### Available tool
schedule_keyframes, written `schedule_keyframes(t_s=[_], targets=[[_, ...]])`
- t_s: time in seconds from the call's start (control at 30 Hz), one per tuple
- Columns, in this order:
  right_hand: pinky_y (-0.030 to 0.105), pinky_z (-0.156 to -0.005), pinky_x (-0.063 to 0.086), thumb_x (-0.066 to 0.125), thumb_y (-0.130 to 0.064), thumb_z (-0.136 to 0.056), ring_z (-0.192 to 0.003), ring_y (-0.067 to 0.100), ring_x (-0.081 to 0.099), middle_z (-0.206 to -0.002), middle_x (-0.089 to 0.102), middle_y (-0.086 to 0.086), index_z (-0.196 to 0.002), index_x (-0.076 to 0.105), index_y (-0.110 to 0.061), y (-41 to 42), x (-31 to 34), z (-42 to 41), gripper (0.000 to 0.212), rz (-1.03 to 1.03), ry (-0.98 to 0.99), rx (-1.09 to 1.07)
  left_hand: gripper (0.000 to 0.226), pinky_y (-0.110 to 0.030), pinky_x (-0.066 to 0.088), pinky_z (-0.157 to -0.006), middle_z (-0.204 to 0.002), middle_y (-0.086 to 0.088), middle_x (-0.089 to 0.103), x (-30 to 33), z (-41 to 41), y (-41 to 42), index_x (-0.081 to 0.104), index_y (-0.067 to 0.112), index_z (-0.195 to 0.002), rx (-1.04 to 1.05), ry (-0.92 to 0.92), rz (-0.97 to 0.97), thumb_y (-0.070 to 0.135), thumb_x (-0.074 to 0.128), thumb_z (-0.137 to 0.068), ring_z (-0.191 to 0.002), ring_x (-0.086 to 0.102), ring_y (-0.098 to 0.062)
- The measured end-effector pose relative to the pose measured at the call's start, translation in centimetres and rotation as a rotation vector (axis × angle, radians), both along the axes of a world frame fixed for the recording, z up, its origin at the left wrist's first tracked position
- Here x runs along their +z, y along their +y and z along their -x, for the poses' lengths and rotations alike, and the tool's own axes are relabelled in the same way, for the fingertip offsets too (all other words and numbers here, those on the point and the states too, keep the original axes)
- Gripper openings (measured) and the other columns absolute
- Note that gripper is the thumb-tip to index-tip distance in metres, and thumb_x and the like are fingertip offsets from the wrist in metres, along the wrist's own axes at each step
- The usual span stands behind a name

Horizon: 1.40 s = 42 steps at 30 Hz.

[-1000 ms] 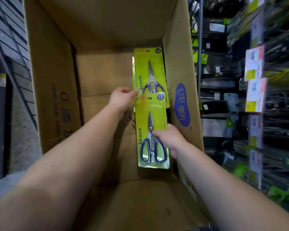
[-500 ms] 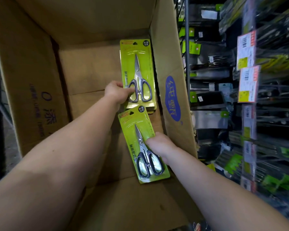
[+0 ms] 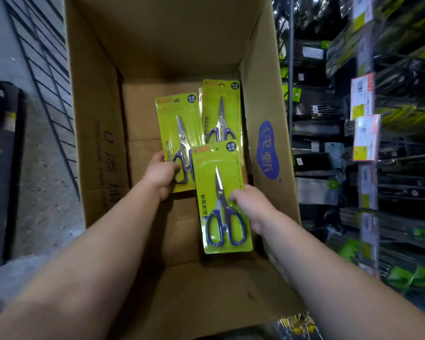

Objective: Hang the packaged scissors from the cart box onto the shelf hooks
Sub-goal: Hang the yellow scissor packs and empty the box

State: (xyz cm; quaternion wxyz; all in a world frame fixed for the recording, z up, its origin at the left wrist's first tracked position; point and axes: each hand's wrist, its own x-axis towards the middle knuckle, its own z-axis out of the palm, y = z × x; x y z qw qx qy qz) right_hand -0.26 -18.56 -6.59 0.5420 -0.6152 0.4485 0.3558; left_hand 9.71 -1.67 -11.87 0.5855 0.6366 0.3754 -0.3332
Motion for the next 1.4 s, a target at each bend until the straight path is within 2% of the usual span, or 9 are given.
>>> schedule_keyframes(t_s=[0.23,0.4,0.57,0.7,0.9,1.07,1.2,1.3,1.4], targets=[[0.053,-0.104,0.045,0.055,-0.033,-0.067,-0.121,0.031,0.056,-0.134,0.058,0.011,-0.136,0.05,-0.013,1.0,1.4,-0.6,0.073,0.023,-0.112,-0.134,0.048,-0.056,0.057,-0.084,-0.112,-0.009,0.07,4.8,2.3,1.2,0.051,0.017,-0.127,-0.014,-0.051,0.057,0.023,0.073,-0.085,-0.098,0.069,-0.031],[0.039,-0.107,0.034,0.058,-0.028,-0.093,-0.122,0.023,0.05,-0.135,0.056,0.002,-0.135,0.053,-0.013,1.8,7.2,-0.4,0.046,0.038,-0.212,-0.204,0.041,-0.038,0.057,-0.069,-0.093,0.004,0.063,8.4,3.6,1.3,0.047,0.021,-0.118,-0.151,-0.178,0.028,0.029,0.073,-0.087,-0.082,0.065,-0.015],[0.041,-0.104,0.034,0.064,-0.03,-0.092,-0.129,0.025,0.046,-0.142,0.051,0.006,-0.136,0.05,-0.012,0.6,9.5,1.7,0.05,0.039,-0.337,-0.284,0.046,-0.045,0.057,-0.086,-0.101,-0.003,0.069,11.1,5.2,0.6,0.052,0.015,-0.112,-0.227,-0.26,0.013,0.033,0.08,-0.08,-0.089,0.068,-0.019],[0.049,-0.111,0.035,0.082,-0.062,-0.057,-0.132,0.026,0.046,-0.148,0.047,0.001,-0.145,0.041,-0.018,-0.6,11.1,4.6,0.106,0.072,-0.461,-0.333,0.054,-0.035,0.056,-0.07,-0.104,-0.007,0.071,13.2,7.7,-0.6,0.055,0.009,-0.115,-0.282,-0.318,0.041,0.032,0.084,-0.076,-0.087,0.07,-0.021],[0.032,-0.089,0.04,0.074,-0.029,-0.086,-0.105,0.017,0.059,-0.106,0.066,-0.007,-0.116,0.062,-0.021,-2.0,15.5,12.1,0.033,0.1,-0.595,-0.348,0.048,-0.026,0.047,-0.057,-0.101,-0.006,0.071,16.6,14.4,-1.8,0.06,0.011,-0.109,-0.343,-0.421,0.064,0.032,0.085,-0.074,-0.081,0.067,-0.015],[0.049,-0.107,0.039,0.077,-0.042,-0.079,-0.126,0.024,0.05,-0.139,0.054,0.0,-0.142,0.044,-0.017,-2.0,17.2,19.0,0.076,0.178,-0.667,-0.372,0.043,-0.027,0.046,-0.059,-0.098,-0.004,0.07,19.7,20.2,-1.6,0.061,0.014,-0.107,-0.403,-0.49,0.084,0.033,0.083,-0.076,-0.079,0.065,-0.015],[0.047,-0.105,0.04,0.074,-0.038,-0.084,-0.123,0.024,0.054,-0.135,0.058,0.001,-0.138,0.049,-0.018,-2.5,18.9,23.9,0.063,0.21,-0.713,-0.423,0.021,-0.024,0.045,-0.056,-0.083,0.003,0.067,22.1,24.3,-1.9,0.058,0.021,-0.089,-0.465,-0.54,0.116,0.024,0.078,-0.083,-0.07,0.063,-0.009],[0.049,-0.106,0.041,0.076,-0.044,-0.08,-0.124,0.025,0.053,-0.138,0.056,0.002,-0.141,0.046,-0.018,-2.3,20.1,26.6,0.072,0.255,-0.741,-0.46,0.026,-0.024,0.046,-0.054,-0.087,0.0,0.071,23.5,26.3,-2.2,0.06,0.017,-0.098,-0.505,-0.543,0.135,0.024,0.079,-0.082,-0.072,0.067,-0.012],[0.043,-0.101,0.044,0.073,-0.034,-0.086,-0.111,0.021,0.059,-0.124,0.063,0.0,-0.13,0.054,-0.017,-2.1,21.2,28.5,0.052,0.266,-0.759,-0.496,0.03,-0.023,0.047,-0.051,-0.09,-0.002,0.071,24.5,27.5,-2.2,0.059,0.015,-0.099,-0.54,-0.555,0.129,0.025,0.08,-0.08,-0.073,0.068,-0.013]])
